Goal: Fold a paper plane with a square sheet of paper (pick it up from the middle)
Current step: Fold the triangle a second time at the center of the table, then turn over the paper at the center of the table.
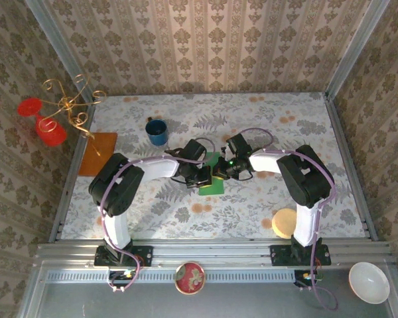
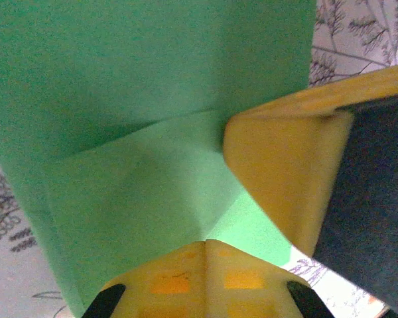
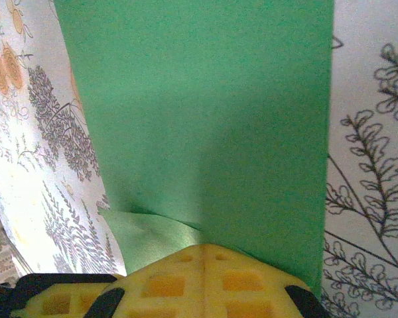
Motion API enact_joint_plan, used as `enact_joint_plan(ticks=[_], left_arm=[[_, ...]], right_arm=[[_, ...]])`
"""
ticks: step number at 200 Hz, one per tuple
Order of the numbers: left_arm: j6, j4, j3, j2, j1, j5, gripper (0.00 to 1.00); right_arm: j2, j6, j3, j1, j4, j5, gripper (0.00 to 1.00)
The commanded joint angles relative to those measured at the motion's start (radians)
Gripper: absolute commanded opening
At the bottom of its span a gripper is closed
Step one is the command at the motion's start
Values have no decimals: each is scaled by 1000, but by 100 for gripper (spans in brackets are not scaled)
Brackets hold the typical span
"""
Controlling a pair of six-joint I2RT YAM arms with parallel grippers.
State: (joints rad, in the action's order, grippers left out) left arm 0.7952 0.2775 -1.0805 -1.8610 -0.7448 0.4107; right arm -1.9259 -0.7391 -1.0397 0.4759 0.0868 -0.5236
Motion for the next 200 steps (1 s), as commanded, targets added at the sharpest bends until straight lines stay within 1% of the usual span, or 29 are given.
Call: enact_joint_plan(ticks=[1,23,42,59,94,111,130,143,156,172,194,200], left_arm=[[-28,27,-16,-21,3,-19,3],[-14,19,32,-11,3,-12,2],[20,-21,113,19,9,19,1],[32,-14,175,53,4,20,0],[-14,105,251,148,-17,-11,0],[-29,139,285,202,-15,-8,0],[-51,184,287,260,-8,-27,0],[-53,179,282,298,13,-32,0],[-45,144,270,332,36,-26,0],[-33,79,244,359,55,-25,3],[-14,-2,192,330,62,-37,8],[-10,-17,177,314,62,-41,9]], right_arm=[[-40,20,-5,6,86,50,0],[-50,23,-14,6,106,59,0],[-60,27,-23,6,126,69,0],[-66,30,-29,4,141,73,0],[-74,36,-37,3,160,81,0],[-73,37,-40,3,163,83,0],[-72,40,-43,3,165,83,0],[-66,44,-45,4,161,75,0],[-54,49,-49,4,152,59,0],[-20,45,-52,4,119,20,0],[43,25,-60,4,90,-23,0],[62,16,-58,4,84,-26,2]])
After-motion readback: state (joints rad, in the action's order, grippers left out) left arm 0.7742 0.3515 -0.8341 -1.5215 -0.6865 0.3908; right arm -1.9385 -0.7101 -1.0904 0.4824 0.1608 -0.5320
